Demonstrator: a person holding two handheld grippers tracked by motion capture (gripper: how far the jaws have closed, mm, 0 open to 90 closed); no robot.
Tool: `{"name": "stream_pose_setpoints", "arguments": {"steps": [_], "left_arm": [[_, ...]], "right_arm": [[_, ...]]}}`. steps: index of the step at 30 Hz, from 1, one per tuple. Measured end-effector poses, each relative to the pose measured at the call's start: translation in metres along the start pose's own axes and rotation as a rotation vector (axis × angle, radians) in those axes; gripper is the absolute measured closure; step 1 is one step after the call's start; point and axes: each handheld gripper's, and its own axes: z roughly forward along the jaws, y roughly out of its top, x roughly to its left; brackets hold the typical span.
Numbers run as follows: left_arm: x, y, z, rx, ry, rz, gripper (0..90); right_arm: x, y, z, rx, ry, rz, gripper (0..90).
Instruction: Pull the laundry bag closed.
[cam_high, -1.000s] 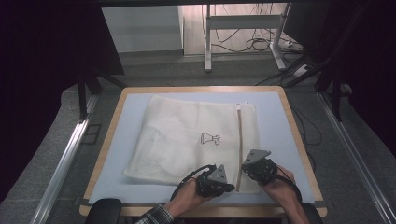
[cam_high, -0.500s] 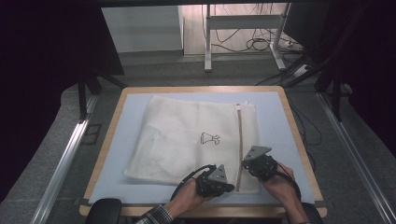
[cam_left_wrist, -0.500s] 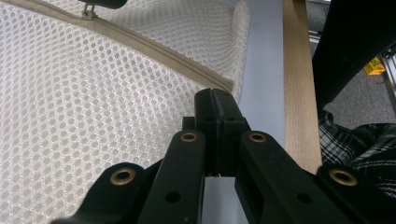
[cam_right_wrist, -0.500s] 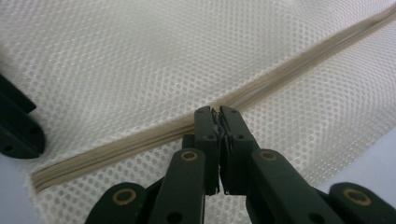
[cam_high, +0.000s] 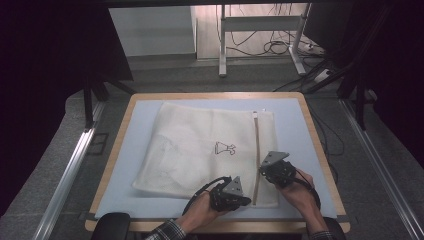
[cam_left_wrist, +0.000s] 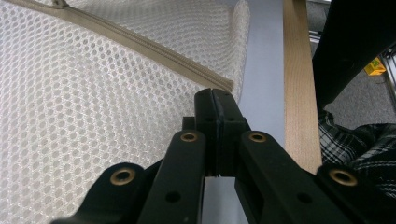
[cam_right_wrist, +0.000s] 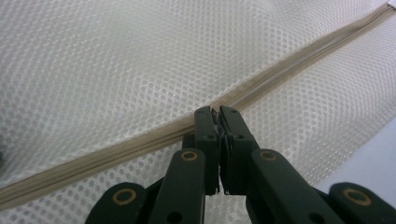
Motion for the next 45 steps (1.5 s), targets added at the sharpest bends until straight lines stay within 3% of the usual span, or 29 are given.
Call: {"name": "stream_pose_setpoints", "arguments": {"steps": [45], "left_arm": [[0.0, 0.0, 0.0, -0.004, 0.0, -0.003, 90.0]], "right_arm": [[-0.026, 0.014, 0.019, 0.02, -0.067, -0.041, 86.3]]}}
